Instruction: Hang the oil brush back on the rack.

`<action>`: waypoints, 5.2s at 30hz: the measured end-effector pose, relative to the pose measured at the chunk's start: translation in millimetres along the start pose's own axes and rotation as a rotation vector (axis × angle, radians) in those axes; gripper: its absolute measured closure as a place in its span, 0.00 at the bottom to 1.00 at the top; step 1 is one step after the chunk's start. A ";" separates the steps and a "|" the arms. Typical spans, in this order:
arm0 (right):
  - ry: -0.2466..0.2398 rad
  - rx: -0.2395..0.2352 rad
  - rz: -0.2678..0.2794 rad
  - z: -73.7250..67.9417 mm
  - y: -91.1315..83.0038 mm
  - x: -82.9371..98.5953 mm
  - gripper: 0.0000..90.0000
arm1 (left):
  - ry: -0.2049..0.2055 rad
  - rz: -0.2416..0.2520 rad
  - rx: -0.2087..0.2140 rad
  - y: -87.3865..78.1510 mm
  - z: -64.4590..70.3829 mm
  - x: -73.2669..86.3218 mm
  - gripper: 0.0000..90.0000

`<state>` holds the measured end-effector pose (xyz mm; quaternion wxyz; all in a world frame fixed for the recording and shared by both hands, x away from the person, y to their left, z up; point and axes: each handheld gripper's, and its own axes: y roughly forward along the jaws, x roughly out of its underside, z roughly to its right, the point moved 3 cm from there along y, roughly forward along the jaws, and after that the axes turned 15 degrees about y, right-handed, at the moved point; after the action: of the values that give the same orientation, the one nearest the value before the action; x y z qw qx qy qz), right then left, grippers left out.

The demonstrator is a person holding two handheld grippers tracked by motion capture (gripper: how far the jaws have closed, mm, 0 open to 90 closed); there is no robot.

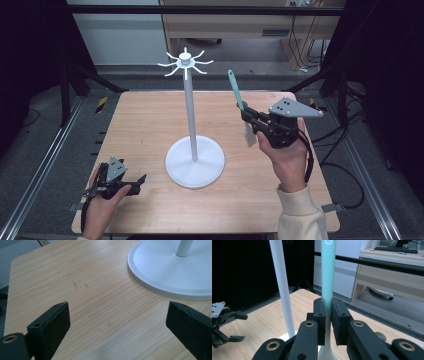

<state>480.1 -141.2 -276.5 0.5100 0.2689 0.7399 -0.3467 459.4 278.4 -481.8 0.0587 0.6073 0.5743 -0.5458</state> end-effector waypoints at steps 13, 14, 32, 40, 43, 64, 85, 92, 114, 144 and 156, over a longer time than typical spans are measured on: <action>-0.015 -0.055 0.037 -14.9 -7.9 -7.8 0.92 | 0.001 -0.001 0.002 0.3 0.2 0.0 0.05; -0.011 -0.056 0.039 -15.7 -7.9 -8.0 0.92 | 0.002 0.000 0.002 0.4 0.3 0.0 0.05; -0.038 -0.083 0.070 -31.7 -15.7 -14.4 0.92 | 0.002 -0.001 0.003 0.4 0.3 0.0 0.05; -0.050 -0.091 0.073 -36.1 -17.1 -15.9 0.92 | 0.002 -0.001 0.004 0.5 0.4 0.0 0.05; -0.050 -0.093 0.072 -37.5 -17.3 -16.0 0.92 | 0.001 -0.001 0.004 0.4 0.2 0.0 0.05; -0.073 -0.121 0.045 -47.2 -7.2 -17.1 0.92 | 0.002 -0.004 0.006 0.7 0.8 0.1 0.05; -0.080 -0.116 0.006 -49.9 3.2 -14.2 0.92 | 0.001 -0.004 0.007 0.8 0.6 0.3 0.05; -0.077 -0.124 0.000 -51.9 11.6 -14.8 0.92 | 0.001 -0.006 0.006 1.1 0.8 0.4 0.05; -0.059 -0.136 0.001 -52.9 27.4 -11.9 0.92 | 0.005 -0.007 0.010 1.3 1.7 0.3 0.05; -0.052 -0.125 0.002 -49.2 30.5 -9.2 0.88 | 0.010 -0.012 0.012 2.5 1.9 0.5 0.05; -0.081 0.016 -0.009 -45.1 32.6 -6.9 0.51 | 0.005 -0.003 0.005 0.8 1.1 0.2 0.05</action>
<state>481.3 -85.9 -267.0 0.5358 0.2552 0.7172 -0.3654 459.3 277.4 -482.8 0.0548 0.6079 0.5739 -0.5459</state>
